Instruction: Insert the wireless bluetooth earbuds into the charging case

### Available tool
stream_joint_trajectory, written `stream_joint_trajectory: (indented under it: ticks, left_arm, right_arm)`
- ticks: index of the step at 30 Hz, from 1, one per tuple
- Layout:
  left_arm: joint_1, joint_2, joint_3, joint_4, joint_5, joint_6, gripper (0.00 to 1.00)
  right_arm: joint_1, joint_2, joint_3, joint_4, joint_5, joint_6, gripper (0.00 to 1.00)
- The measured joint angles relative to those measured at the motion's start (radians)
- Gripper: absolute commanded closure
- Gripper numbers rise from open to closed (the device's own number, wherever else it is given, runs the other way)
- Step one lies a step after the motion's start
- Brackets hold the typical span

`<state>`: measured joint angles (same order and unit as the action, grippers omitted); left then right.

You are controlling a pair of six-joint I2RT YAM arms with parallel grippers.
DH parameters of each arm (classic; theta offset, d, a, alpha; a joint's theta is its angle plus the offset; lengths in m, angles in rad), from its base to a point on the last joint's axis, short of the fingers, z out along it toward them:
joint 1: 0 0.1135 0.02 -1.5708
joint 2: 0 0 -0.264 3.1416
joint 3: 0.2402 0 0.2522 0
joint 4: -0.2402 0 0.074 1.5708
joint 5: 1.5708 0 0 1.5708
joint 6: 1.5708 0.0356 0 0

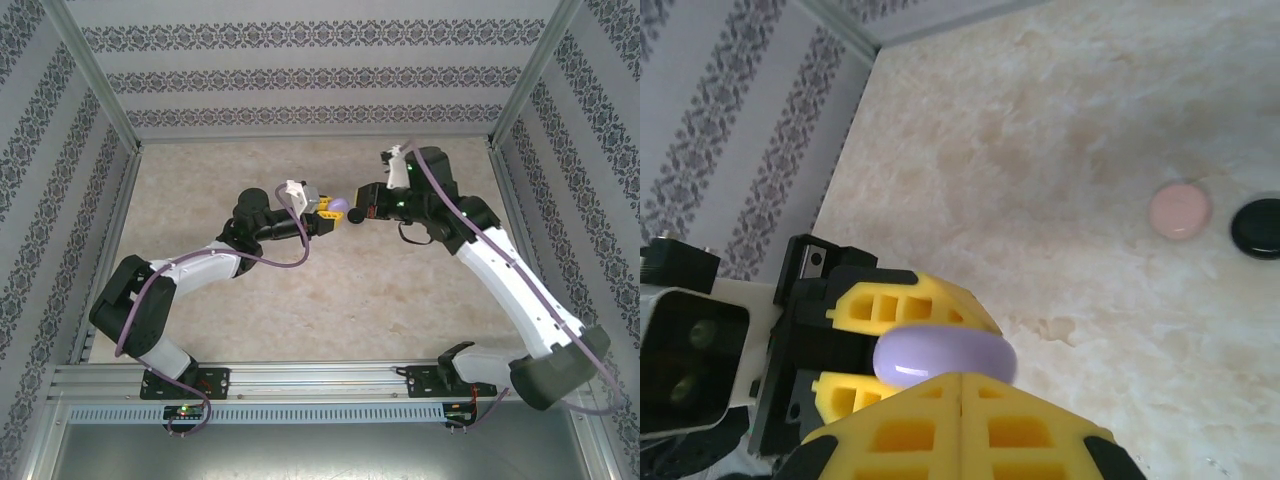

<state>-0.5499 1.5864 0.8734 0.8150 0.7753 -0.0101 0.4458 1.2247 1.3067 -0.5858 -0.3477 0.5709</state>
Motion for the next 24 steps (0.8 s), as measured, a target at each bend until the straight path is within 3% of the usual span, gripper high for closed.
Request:
stream_joint_trajectory:
  ticks: [4,8,12,17,24]
  left_arm:
    - [0.000,0.018,0.000,0.000,-0.027,-0.018,1.00]
    - [0.000,0.032,0.000,0.000,-0.072,-0.046,1.00]
    - [0.000,0.050,0.000,0.000,-0.123,-0.092,1.00]
    - [0.000,0.085,0.000,-0.001,-0.196,-0.164,1.00]
    - [0.004,0.144,-0.001,-0.069,-0.297,-0.265,1.00]
  right_arm:
    - [-0.047,-0.047,-0.063,0.023,0.032,0.024,0.83]
    - [-0.071,-0.051,-0.151,0.047,0.064,0.037,0.60]
    - [-0.080,-0.060,-0.250,0.062,0.099,0.039,0.44]
    - [-0.097,-0.083,-0.355,0.090,0.140,0.047,0.36]
    - [-0.117,-0.085,-0.441,0.137,0.153,0.055,0.34]
